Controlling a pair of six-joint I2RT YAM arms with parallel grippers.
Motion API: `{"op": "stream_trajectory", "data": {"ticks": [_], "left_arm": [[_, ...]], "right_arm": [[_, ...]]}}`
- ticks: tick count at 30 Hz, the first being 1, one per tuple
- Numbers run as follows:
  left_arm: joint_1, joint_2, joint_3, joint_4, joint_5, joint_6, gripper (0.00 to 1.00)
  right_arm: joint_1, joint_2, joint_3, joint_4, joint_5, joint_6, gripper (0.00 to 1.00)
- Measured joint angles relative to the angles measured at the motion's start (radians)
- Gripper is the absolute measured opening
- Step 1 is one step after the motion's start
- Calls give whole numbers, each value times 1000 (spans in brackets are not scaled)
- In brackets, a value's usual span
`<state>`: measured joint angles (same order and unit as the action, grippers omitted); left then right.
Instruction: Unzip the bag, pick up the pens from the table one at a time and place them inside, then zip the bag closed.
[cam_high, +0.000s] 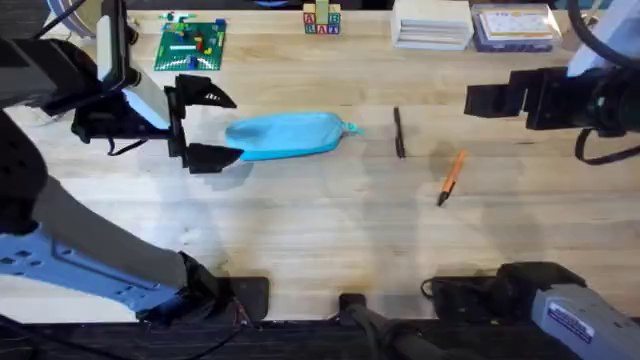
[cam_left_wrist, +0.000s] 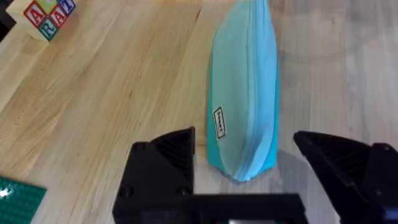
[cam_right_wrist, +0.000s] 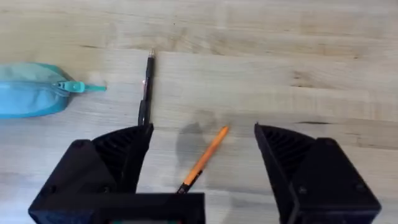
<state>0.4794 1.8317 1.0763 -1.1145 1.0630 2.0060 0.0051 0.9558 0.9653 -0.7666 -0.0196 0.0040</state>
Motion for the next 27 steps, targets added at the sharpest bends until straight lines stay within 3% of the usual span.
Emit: {"op": "stream_trajectory", "data": {"ticks": [16, 18, 22, 24, 27], "left_arm": [[0, 0, 0, -11, 14, 3, 991], [0, 0, 0, -12, 15, 0, 785], [0, 0, 0, -11, 16, 4, 161], [0, 0, 0, -11, 16, 7, 53], [0, 0, 0, -11, 16, 7, 45]], "right_arm": [[0, 0, 0, 0, 0, 0, 998], [0, 0, 0, 0, 0, 0, 998], [0, 0, 0, 0, 0, 0, 998], [0, 0, 0, 0, 0, 0, 998], [0, 0, 0, 0, 0, 0, 997]]}}
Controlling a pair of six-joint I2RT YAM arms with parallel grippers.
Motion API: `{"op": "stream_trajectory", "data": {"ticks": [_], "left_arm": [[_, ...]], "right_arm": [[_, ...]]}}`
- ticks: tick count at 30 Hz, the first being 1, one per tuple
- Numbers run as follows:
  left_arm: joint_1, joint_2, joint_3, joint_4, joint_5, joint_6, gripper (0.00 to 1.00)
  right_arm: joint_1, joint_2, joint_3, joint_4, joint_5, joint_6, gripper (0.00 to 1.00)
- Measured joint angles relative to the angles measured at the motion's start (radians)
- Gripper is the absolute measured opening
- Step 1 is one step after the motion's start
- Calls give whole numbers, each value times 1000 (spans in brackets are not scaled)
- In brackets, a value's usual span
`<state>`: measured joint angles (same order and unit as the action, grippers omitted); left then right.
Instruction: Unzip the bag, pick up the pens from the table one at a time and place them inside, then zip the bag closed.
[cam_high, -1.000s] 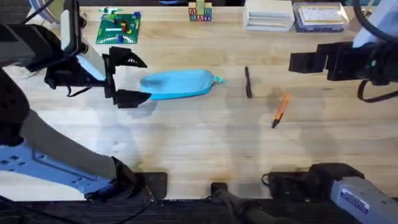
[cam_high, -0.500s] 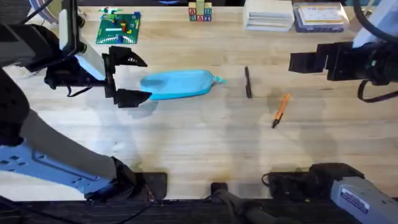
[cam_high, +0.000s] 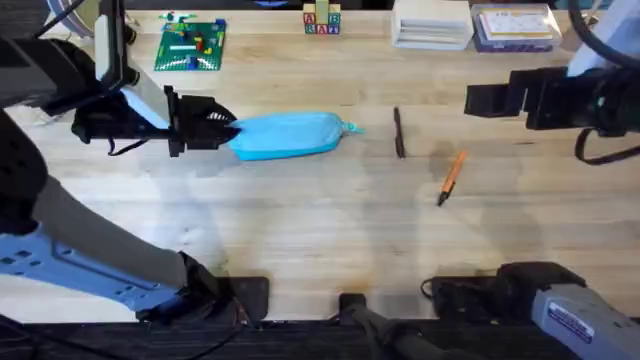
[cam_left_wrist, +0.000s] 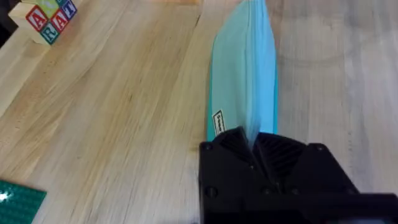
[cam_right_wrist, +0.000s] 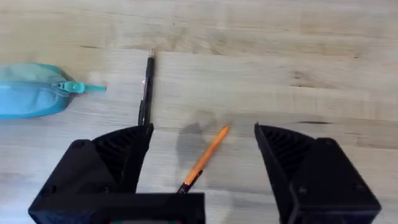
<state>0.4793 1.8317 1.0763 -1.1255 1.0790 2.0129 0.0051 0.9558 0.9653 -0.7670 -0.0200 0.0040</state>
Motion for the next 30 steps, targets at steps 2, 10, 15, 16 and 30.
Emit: {"op": "stream_trajectory", "data": {"ticks": [2, 10, 15, 16, 30], "left_arm": [[0, 0, 0, 0, 0, 0, 43], [0, 0, 0, 0, 0, 0, 43], [0, 0, 0, 0, 0, 0, 43], [0, 0, 0, 0, 0, 0, 42], [0, 0, 0, 0, 0, 0, 42]], "right_arm": [[0, 0, 0, 0, 0, 0, 997], [0, 0, 0, 0, 0, 0, 998], [0, 0, 0, 0, -5, -7, 997], [0, 0, 0, 0, -17, -22, 997], [0, 0, 0, 0, -303, -449, 997]]}}
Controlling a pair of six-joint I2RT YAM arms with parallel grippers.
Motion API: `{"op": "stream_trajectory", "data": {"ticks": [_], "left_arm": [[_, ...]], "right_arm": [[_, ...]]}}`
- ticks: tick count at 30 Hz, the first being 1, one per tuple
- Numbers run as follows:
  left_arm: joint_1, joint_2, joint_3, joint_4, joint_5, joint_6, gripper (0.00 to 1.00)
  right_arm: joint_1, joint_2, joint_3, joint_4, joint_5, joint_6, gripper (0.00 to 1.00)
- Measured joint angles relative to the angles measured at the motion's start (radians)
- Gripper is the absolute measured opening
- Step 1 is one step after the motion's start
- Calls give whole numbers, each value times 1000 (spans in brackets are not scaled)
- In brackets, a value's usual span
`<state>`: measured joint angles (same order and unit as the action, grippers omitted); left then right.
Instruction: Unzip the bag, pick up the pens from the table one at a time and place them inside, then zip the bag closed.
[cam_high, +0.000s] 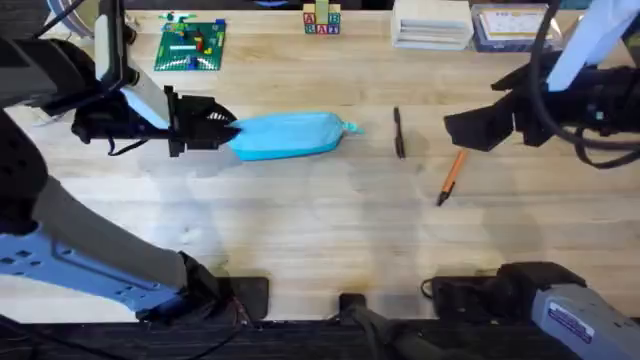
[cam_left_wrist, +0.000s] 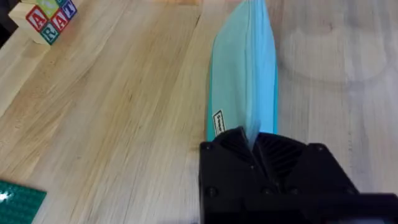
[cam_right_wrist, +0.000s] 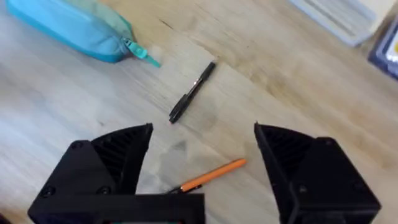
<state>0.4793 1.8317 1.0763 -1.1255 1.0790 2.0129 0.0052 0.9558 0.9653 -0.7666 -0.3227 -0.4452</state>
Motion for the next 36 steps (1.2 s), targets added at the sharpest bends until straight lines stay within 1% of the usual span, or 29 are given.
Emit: {"op": "stream_trajectory", "data": {"ticks": [5, 6, 10, 22, 32, 36], "left_arm": [[0, 0, 0, 0, 0, 0, 42], [0, 0, 0, 0, 0, 0, 42], [0, 0, 0, 0, 0, 0, 42], [0, 0, 0, 0, 0, 0, 42], [0, 0, 0, 0, 0, 0, 42], [0, 0, 0, 0, 0, 0, 42]], "right_arm": [[0, 0, 0, 0, -71, -158, 997], [0, 0, 0, 1, -136, -264, 997], [0, 24, 2, 3, -193, -344, 997], [0, 199, 2, 28, -357, -518, 995], [5, 305, 2, 124, -419, -551, 995], [40, 354, 2, 194, -428, -555, 989]]}}
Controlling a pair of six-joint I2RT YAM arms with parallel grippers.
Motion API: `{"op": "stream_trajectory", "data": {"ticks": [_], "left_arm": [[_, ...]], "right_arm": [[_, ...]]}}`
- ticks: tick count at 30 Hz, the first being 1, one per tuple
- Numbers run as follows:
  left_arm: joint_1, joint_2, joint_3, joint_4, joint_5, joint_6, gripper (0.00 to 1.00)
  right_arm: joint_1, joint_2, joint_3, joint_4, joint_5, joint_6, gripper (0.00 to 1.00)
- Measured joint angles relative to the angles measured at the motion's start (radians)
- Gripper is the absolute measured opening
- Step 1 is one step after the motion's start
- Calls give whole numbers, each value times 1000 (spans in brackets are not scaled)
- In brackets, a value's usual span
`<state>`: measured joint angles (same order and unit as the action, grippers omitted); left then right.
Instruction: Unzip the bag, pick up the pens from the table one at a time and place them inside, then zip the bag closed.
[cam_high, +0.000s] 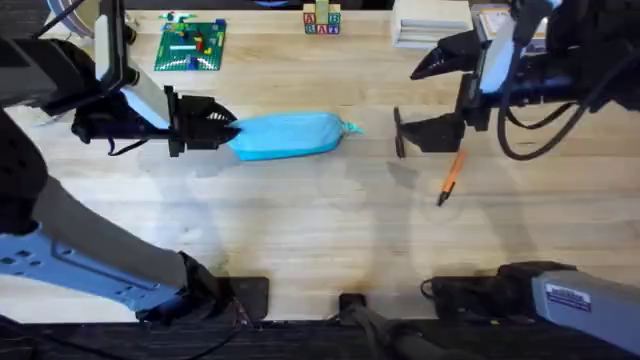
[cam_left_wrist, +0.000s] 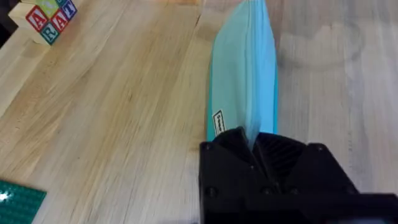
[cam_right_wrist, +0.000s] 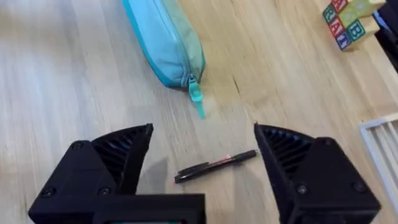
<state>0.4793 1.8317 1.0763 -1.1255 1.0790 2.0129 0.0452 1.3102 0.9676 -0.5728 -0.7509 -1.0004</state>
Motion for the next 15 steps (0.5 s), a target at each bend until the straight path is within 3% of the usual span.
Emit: {"op": "stream_trajectory", "data": {"ticks": [15], "left_arm": [[0, 0, 0, 0, 0, 0, 42]], "right_arm": [[101, 160, 0, 105, -5, 0, 946]]}}
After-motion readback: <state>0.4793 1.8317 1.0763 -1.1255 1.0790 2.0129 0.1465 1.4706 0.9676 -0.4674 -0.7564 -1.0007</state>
